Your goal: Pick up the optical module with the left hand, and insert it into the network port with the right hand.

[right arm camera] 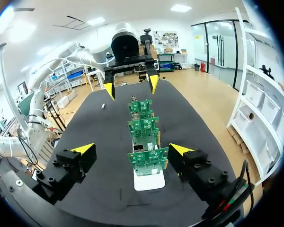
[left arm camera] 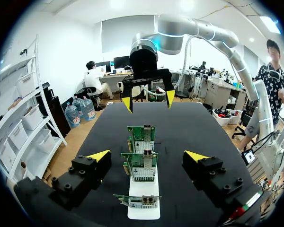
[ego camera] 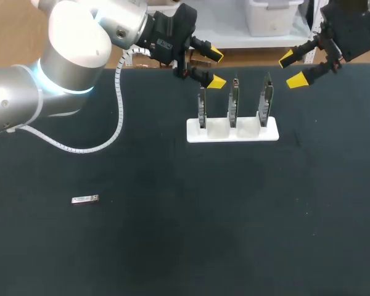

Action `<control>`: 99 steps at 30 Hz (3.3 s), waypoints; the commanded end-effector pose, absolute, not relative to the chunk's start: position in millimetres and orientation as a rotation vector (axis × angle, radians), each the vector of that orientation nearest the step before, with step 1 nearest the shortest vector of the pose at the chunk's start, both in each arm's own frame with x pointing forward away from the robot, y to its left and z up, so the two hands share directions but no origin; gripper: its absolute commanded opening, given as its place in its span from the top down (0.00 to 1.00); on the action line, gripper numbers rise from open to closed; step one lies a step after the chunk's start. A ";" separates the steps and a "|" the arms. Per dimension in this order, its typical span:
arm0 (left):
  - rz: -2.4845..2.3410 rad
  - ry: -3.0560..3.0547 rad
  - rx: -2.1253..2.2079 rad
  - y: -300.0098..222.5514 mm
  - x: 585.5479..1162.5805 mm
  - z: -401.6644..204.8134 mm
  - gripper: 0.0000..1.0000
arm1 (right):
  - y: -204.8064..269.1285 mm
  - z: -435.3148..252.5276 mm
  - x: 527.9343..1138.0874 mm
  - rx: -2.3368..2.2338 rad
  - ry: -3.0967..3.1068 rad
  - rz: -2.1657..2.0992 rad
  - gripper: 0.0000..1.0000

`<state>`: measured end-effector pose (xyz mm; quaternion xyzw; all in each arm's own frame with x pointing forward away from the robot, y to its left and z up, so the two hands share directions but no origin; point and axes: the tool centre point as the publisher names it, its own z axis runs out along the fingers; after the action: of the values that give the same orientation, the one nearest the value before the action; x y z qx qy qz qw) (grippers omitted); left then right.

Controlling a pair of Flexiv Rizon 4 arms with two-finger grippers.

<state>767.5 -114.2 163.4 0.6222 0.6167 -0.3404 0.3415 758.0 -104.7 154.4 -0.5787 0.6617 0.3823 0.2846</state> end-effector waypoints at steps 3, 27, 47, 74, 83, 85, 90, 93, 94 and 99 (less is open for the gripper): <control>-0.846 1.583 1.623 -111.5 770.0 174.2 0.00 | -104.4 154.5 757.7 -1.547 1.770 1.021 0.00; -0.252 1.804 1.771 24.6 747.8 198.2 0.00 | -104.4 154.5 757.7 -1.547 1.770 1.021 0.00; -0.122 2.047 1.834 86.5 722.8 159.8 0.00 | -104.4 154.5 757.7 -1.547 1.770 1.021 0.00; -0.039 2.209 1.935 178.2 671.0 106.3 0.00 | -104.4 154.5 757.7 -1.547 1.770 1.021 0.00; -0.055 2.308 1.901 206.7 643.8 86.5 0.00 | -104.4 154.5 757.7 -1.547 1.770 1.021 0.00; -0.049 2.351 1.882 211.2 643.3 80.4 0.00 | -104.4 154.5 757.7 -1.547 1.770 1.021 0.00; -0.023 2.344 1.866 208.9 650.3 80.6 0.00 | -104.4 154.5 757.7 -1.547 1.770 1.021 0.00; -0.023 2.344 1.866 208.9 650.3 80.6 0.00 | -104.4 154.5 757.7 -1.547 1.770 1.021 0.00; -0.023 2.344 1.866 208.9 650.3 80.6 0.00 | -104.4 154.5 757.7 -1.547 1.770 1.021 0.00; -0.023 2.344 1.866 208.9 650.3 80.6 0.00 | -104.4 154.5 757.7 -1.547 1.770 1.021 0.00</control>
<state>649.3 209.0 81.0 0.6211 0.7802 -0.0082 0.0740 757.9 -104.7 154.4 -0.5787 0.6617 0.3823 0.2847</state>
